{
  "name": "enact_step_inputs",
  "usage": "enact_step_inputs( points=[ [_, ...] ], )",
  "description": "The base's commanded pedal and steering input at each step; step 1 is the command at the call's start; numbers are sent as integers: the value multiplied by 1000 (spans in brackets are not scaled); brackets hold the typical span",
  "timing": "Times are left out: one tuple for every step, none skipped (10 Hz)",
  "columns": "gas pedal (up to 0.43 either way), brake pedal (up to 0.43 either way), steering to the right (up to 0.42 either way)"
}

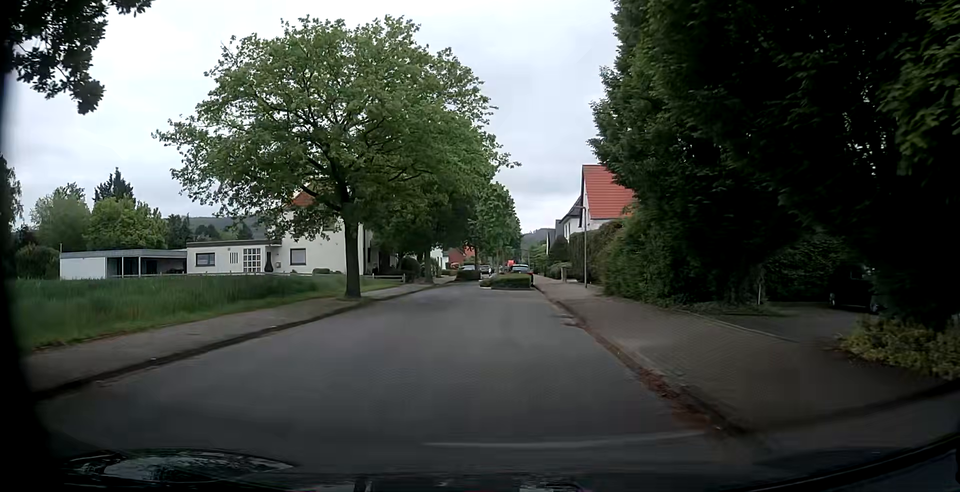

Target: Follow the waypoints while adhering to traffic rules and regulations

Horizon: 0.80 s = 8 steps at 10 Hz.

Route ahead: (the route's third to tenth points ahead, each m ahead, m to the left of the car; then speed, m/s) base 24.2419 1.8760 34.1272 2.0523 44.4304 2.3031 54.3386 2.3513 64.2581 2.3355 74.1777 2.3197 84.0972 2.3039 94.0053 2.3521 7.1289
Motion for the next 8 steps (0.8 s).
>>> enact_step_inputs(
  points=[
    [157, 0, -7],
    [157, 0, -7],
    [157, 0, -9],
    [157, 0, -14],
    [169, 0, -22],
    [169, 0, -29],
    [169, 0, -36],
    [169, 0, -43]
  ],
)
